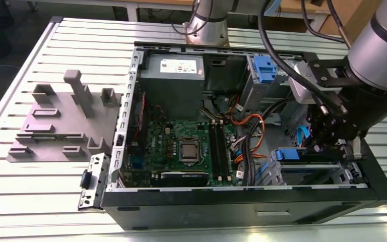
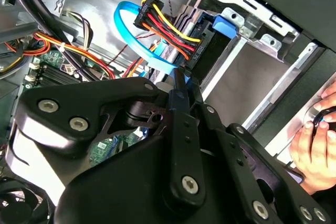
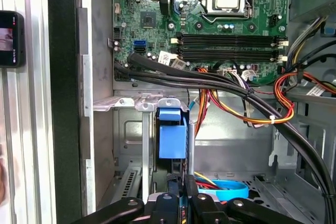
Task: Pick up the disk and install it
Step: 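Insert the second disk wire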
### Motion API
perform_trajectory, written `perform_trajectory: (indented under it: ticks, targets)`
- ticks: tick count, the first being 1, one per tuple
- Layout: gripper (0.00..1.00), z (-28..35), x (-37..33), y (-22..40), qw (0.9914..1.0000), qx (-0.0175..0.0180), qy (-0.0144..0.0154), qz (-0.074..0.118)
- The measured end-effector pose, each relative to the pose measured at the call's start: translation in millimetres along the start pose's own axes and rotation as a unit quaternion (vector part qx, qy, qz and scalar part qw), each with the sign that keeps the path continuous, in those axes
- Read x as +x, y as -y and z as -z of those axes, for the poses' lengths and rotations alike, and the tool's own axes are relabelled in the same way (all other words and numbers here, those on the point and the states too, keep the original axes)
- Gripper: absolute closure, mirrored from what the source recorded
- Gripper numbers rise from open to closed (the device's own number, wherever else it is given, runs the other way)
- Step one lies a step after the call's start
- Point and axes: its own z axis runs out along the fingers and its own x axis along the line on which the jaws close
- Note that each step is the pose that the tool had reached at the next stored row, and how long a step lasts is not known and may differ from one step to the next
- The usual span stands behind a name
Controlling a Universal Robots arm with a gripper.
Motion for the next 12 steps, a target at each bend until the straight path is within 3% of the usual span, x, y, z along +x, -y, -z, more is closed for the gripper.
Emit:
perform_trajectory:
  ticks: [12]
  targets:
    - [0.84,0.3,0.0,0.0,1.00000,0.0000,0.0001,0.000]
